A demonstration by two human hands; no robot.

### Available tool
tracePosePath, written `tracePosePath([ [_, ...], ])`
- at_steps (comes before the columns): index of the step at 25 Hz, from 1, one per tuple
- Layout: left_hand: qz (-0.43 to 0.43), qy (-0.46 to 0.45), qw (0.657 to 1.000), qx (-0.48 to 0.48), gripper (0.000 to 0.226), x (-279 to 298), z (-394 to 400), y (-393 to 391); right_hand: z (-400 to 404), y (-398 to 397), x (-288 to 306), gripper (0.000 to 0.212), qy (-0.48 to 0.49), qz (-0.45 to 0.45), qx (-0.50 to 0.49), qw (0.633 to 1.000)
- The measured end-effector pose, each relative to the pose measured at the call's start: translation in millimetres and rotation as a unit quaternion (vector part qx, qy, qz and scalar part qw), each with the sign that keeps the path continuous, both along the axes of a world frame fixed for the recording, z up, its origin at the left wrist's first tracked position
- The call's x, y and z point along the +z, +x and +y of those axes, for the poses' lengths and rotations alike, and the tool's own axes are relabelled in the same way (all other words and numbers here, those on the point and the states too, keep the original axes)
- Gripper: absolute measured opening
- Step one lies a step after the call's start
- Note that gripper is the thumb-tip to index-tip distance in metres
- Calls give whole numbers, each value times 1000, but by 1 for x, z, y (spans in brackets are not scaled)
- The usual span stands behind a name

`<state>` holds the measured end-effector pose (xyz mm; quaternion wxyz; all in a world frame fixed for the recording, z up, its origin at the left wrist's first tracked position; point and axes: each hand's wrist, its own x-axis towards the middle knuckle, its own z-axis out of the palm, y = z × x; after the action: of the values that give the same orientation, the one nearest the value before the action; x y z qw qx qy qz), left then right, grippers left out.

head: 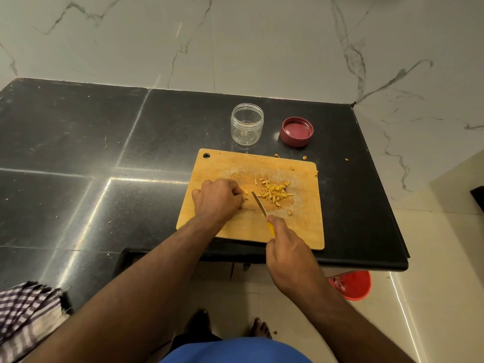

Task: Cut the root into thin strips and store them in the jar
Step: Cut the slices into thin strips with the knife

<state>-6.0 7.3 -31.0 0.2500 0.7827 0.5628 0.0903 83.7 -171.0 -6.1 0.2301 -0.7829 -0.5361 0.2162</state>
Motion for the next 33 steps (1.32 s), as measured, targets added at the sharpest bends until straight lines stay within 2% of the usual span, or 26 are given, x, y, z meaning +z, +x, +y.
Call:
tracePosePath([
  [13, 9, 14, 1000, 16, 12, 2, -4, 1, 19, -4, -4, 41, -36, -28, 39, 998],
  [20, 14, 11, 1000, 6, 11, 2, -3, 0, -2, 1, 3, 44, -8, -3, -1, 1000],
  [33, 2, 1, 1000, 18, 12, 0, -3, -2, 17, -6, 1, 45, -6, 19, 14, 1000],
])
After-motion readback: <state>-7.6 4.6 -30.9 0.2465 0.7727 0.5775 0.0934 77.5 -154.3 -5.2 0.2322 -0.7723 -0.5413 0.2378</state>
